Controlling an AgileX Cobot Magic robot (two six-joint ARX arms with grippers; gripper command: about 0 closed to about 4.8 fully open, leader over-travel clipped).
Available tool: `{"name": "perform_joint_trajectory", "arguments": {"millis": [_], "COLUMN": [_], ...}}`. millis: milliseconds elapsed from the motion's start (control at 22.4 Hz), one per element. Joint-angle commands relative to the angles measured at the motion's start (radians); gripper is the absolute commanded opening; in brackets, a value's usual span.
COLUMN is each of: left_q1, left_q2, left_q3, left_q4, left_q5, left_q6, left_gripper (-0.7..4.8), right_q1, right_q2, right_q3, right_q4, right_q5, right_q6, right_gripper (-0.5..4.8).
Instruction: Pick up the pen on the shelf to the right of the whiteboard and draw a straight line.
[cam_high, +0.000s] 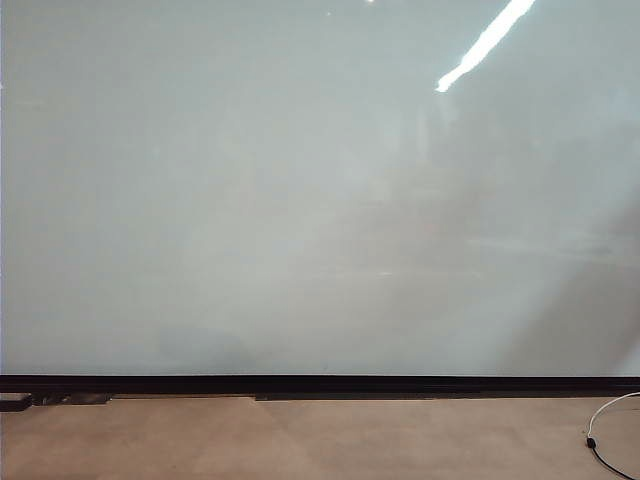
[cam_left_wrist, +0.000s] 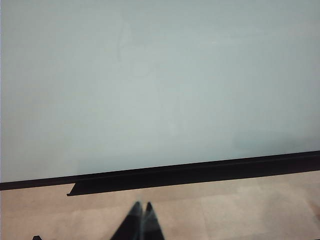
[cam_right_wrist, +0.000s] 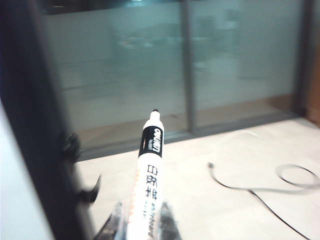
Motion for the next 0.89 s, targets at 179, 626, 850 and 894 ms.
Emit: {"name": "perform_joint_trajectory", "arguments": {"millis": [179, 626, 850, 894], "left_q1": [-0.001, 0.000, -0.001, -0.001], "left_q2": [0.000, 0.000, 0.000, 0.000], "left_q3": [0.003, 0.003, 0.003, 0.003], "left_q4": [0.009, 0.009, 0.009, 0.009], "left_q5": [0.003, 0.003, 0.003, 0.003], "left_q6": [0.001, 0.001, 0.001, 0.001], "left_gripper": [-0.05, -0.05, -0.05, -0.05], "right_q1": [0.140, 0.929, 1.115, 1.116], "right_q2": [-0.303, -0.506, -0.502, -0.491], "right_q3": [-0.254, -0.206, -0.052, -0.027], "right_q4": [-0.050, -0.450, -0.673, -0.683], "right_q5": [0.180, 0.595, 0.541, 0.490], "right_q6": [0.023, -0.049, -0.077, -0.079], "right_gripper": [-0.05, -0.05, -0.05, -0.05]}}
